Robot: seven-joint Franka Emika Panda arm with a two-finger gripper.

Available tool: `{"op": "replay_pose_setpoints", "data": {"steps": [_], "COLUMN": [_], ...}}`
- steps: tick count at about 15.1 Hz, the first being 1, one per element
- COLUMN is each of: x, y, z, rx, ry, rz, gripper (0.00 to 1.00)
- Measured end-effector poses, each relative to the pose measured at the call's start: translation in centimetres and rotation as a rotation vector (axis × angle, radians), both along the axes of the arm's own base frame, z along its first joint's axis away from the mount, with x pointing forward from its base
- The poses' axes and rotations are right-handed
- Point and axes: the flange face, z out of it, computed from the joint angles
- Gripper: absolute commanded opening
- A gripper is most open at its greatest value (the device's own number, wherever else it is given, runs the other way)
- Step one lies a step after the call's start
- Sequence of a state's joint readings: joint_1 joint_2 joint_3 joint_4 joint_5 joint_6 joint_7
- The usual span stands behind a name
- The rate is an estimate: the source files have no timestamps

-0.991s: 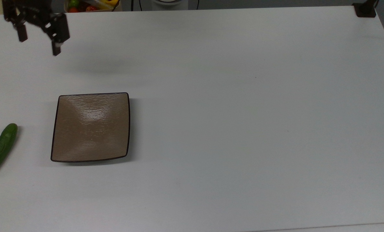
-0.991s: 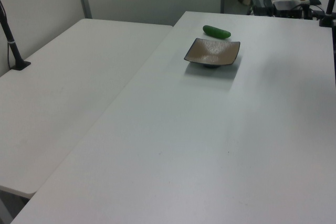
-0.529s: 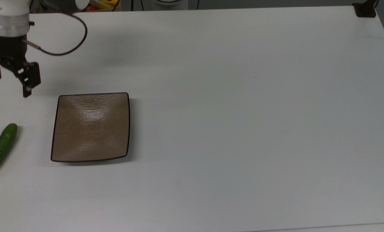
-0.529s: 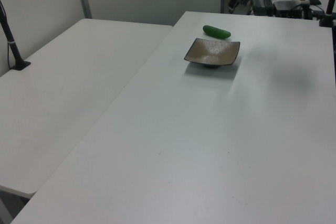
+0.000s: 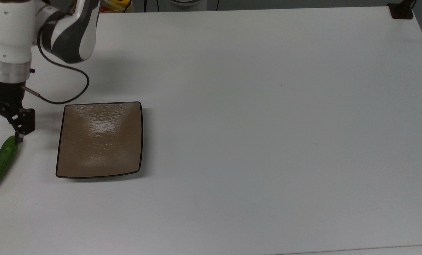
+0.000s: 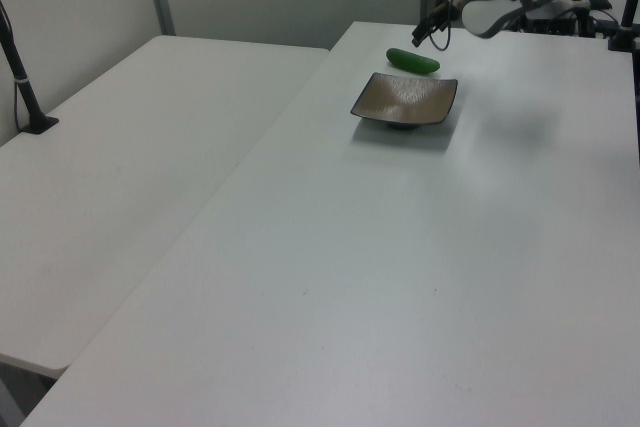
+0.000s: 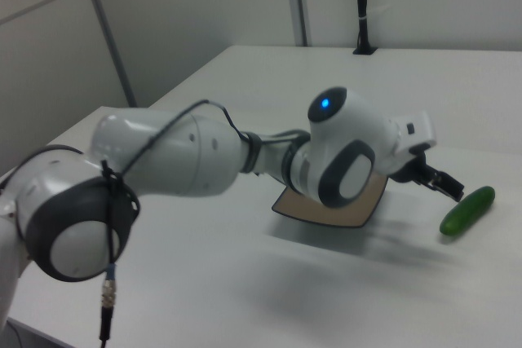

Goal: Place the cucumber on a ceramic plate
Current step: 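Lower the gripper onto the cucumber and close it around the middle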

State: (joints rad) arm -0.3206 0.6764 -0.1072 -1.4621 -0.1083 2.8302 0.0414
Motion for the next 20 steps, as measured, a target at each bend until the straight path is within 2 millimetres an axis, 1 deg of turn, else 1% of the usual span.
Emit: {"op": "replay_pose_setpoints", "data": {"steps": [2,3,5,8,9,10,11,12,15,19,20], "x": [0.5,0.7,0.9,1.0,1.0,0.9,0.9,1.0,1.4,1.4,1.5], "y": [-0.7,-1.5,-2.3,-3.3,-3.4,-3.5,-3.4,-3.3,-2.8,-2.9,-2.9], "z": [-2.3,-3.8,-5.4,-7.2,-7.9,-8.8,-9.3,-9.8,-9.4,-9.3,-9.0], "rx": [-0.015,-0.023,-0.028,-0.046,-0.051,-0.053,-0.055,-0.062,-0.066,-0.067,-0.07], "ry": [-0.025,-0.032,-0.031,-0.047,-0.054,-0.057,-0.052,-0.048,-0.056,-0.057,-0.063], "rz": [0.004,0.002,-0.002,0.001,0.004,0.006,0.01,0.019,0.031,0.031,0.031], "gripper": [1.0,1.0,1.0,1.0,0.82,0.58,0.3,0.15,0.07,0.07,0.07]}}
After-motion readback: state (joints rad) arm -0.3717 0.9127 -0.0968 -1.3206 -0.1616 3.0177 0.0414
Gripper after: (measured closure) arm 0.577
